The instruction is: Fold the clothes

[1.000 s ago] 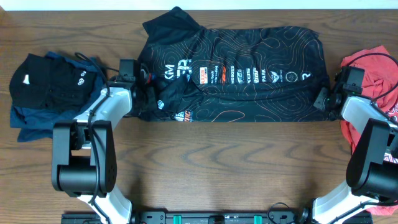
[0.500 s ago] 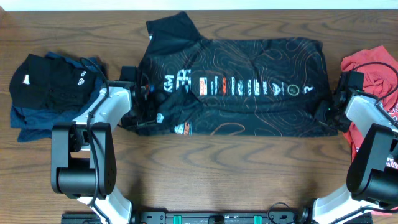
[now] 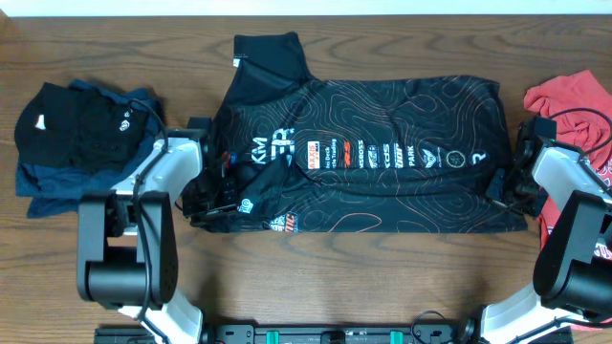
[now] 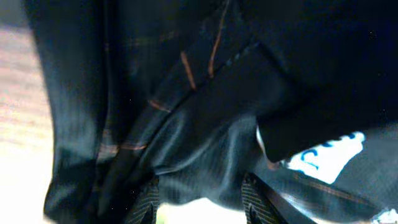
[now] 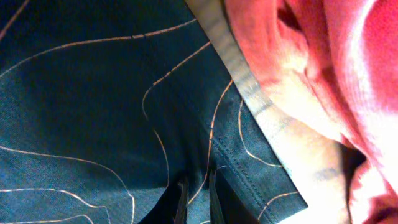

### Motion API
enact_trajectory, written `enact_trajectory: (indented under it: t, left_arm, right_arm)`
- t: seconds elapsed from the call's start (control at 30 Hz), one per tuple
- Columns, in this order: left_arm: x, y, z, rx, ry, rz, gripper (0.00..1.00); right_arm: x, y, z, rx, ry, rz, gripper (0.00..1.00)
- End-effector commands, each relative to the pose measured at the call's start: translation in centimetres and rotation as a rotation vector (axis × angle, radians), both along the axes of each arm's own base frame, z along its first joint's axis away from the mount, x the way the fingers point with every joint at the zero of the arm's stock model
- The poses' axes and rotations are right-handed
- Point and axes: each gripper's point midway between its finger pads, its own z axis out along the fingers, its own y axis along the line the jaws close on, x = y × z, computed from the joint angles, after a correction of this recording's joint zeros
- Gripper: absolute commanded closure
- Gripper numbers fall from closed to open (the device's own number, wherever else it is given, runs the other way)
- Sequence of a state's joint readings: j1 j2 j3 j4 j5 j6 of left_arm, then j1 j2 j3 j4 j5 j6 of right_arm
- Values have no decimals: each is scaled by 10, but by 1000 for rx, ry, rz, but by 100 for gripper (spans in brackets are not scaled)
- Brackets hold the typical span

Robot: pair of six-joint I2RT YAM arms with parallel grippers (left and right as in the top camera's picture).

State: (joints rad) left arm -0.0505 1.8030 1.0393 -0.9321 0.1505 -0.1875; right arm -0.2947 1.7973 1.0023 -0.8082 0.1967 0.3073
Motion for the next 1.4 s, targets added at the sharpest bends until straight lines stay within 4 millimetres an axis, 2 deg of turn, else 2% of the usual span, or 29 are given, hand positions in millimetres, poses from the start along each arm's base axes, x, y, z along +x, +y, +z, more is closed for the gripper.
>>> enact_trajectory:
  t: [0.0, 0.2, 0.33, 0.37, 0.4, 0.43, 0.47, 0.5, 0.57, 0.7, 0.8, 0.97, 1.13, 1.23, 1.37]
  left_arm:
    - [2, 1, 15, 4, -51, 7, 54]
    - [-2, 1, 30, 1, -71, 8, 54]
    - [8, 0, 52, -8, -172, 3, 53]
    - [15, -1, 60, -11, -221, -7, 49]
    - [23, -1, 68, -14, -281, -11, 41]
    - [31, -2, 76, -17, -336, -10, 28]
    - [39, -2, 85, -20, -390, -11, 20]
    - [48, -3, 93, -23, -442, -21, 18]
    - [67, -7, 109, -45, -535, -57, 11]
    - [108, -19, 128, -107, -657, -78, 6]
    - [142, -25, 133, -131, -712, -100, 4]
    - [212, -30, 131, -127, -799, -163, 1]
    - [284, -32, 105, -110, -904, -219, 1]
    - [310, -28, 83, -106, -937, -208, 1]
    - [330, -24, 51, -100, -963, -201, 1]
  right_arm:
    - [-24, 0, -9, 2, 69, -41, 88]
    - [-14, -1, 9, -9, -12, -54, 86]
    - [2, -3, 27, -27, -113, -52, 81]
    - [9, -3, 34, -26, -152, -51, 79]
    - [18, -2, 43, -16, -203, -49, 75]
    - [28, -1, 52, -5, -257, -46, 64]
    - [38, 2, 62, 13, -314, -39, 55]
    - [48, 7, 72, 37, -374, -20, 47]
    - [66, 20, 96, 98, -491, 59, 41]
    - [78, 39, 124, 155, -606, 171, 39]
    - [77, 43, 129, 149, -609, 209, 39]
    - [70, 46, 126, 158, -579, 225, 39]
    - [72, 46, 126, 155, -585, 226, 38]
    - [71, 46, 126, 156, -582, 226, 39]
    - [72, 45, 126, 152, -584, 226, 38]
